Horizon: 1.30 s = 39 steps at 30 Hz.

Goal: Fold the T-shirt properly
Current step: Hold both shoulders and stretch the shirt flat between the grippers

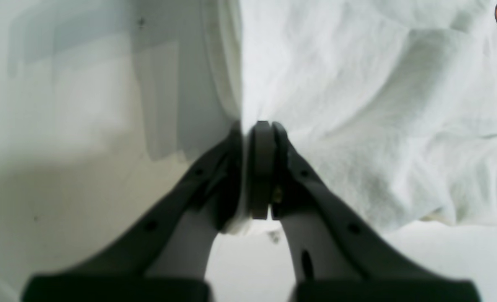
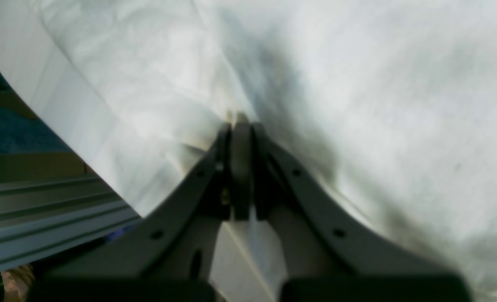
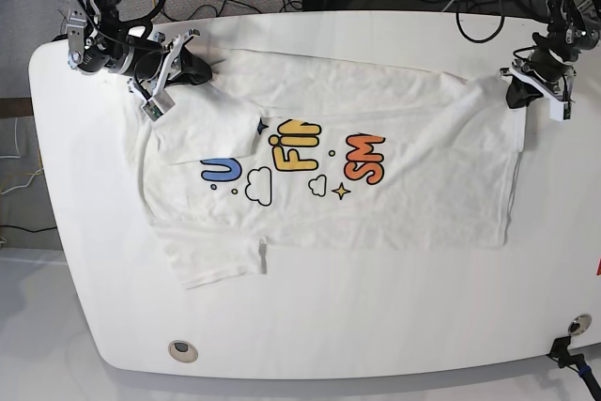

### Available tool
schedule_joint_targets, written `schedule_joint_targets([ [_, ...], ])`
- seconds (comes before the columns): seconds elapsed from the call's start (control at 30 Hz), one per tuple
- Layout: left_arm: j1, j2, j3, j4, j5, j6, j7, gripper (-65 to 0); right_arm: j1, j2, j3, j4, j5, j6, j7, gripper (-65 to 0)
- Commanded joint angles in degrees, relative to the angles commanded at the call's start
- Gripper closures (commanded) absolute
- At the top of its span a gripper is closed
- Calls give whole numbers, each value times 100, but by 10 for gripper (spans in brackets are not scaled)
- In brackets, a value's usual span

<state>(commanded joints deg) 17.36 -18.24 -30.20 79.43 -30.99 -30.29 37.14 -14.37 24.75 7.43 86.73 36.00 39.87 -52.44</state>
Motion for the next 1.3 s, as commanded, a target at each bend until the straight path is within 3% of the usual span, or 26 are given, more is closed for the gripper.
schedule_joint_targets([
  [0.27, 26, 18, -211, 0, 9, 0, 9, 0, 35, 0, 0, 0, 0, 0, 0, 0],
  [0.67, 782, 18, -255, 9, -26, -9, 9, 0, 18, 9, -18, 0, 0, 0, 0, 0],
  [1.0, 1521, 141, -255, 554, -9, -9, 9, 0, -360, 35, -18, 26, 0, 0, -9, 0],
  [1.3, 1582, 114, -255, 563, 9, -9, 9, 0, -563, 44, 0, 26, 0, 0, -9, 0],
])
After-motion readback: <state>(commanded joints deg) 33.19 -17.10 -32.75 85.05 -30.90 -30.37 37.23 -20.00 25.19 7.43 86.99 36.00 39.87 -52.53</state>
